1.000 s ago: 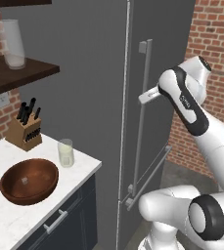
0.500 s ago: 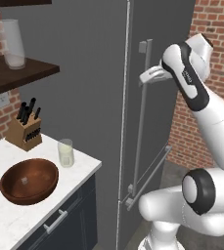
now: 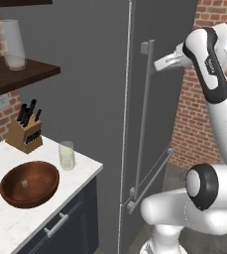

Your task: Grab a lemon wedge from the fridge and one ice cube from the ice bowl, and put them in the glass of lemonade.

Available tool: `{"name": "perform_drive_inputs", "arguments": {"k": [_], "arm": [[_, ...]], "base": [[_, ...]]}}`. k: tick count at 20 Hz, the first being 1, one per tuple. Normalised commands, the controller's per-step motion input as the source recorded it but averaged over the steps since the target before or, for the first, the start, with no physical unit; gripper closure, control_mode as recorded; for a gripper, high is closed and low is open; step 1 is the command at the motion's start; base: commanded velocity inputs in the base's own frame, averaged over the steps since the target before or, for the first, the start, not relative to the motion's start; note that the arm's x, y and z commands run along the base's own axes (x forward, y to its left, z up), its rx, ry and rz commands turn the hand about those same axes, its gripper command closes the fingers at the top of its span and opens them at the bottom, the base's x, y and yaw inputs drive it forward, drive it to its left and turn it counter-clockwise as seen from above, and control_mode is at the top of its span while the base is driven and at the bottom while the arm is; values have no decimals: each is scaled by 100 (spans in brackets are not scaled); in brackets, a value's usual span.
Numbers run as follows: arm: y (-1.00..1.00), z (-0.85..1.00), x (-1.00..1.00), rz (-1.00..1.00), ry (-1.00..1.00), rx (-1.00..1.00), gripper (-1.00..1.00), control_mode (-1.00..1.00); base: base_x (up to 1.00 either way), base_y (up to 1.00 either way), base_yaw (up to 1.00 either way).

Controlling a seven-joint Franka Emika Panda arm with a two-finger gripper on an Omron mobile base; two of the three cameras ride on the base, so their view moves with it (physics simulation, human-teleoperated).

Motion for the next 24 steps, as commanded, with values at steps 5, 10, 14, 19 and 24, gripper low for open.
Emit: {"name": "perform_drive_inputs", "arguments": {"k": [5,10,14,19,24], "arm": [[11,9,8,0,-7,0,-100,-100],[22,21,41,0,3,0,-100,-100],[4,8,40,0,3,0,-100,-100],[0,-15,2,0,-9,2,-100,-100],[0,-5,0,0,-6,2,-100,-100]], "base": [[0,0,0],[0,0,0],[0,0,0],[0,0,0],[0,0,0]]}}
